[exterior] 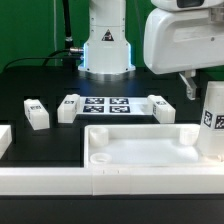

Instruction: Assemble desk

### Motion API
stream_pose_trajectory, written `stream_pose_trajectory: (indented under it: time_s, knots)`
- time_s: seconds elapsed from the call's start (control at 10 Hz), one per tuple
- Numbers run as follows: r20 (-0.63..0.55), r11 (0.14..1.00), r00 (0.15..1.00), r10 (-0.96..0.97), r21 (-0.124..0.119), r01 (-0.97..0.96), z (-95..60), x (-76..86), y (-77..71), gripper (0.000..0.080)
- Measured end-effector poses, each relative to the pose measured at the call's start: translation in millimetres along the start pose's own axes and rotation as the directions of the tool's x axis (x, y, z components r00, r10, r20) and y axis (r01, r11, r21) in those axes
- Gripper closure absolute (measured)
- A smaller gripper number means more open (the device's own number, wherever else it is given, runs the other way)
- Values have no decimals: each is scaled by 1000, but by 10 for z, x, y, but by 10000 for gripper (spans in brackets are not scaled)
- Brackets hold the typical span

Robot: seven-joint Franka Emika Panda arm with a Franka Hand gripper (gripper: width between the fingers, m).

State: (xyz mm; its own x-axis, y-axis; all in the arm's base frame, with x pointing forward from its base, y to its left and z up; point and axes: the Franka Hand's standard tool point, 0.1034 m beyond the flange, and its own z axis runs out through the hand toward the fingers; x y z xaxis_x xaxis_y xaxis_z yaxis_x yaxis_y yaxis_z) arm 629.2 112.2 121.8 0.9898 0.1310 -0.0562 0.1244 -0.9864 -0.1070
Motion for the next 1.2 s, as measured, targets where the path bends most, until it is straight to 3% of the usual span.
stream_pose_trajectory:
  time_s: [0.1, 0.2, 0.6, 0.8, 0.9, 1.2]
  knots:
    - [0, 1000, 1000, 0, 0, 0, 0, 0, 1, 423]
    - [-1, 1000, 1000, 1, -1, -1, -2, 2, 11, 507]
    - [-1, 1000, 1000, 26, -1, -26, -3, 3, 19, 507]
    - [-40, 960, 959, 281, 14, -281, 7, -24, -11, 507]
    - [-56, 917, 915, 399, 25, -398, 20, -57, -30, 507]
    - [-59, 724, 722, 690, 90, -684, 27, -53, -58, 507]
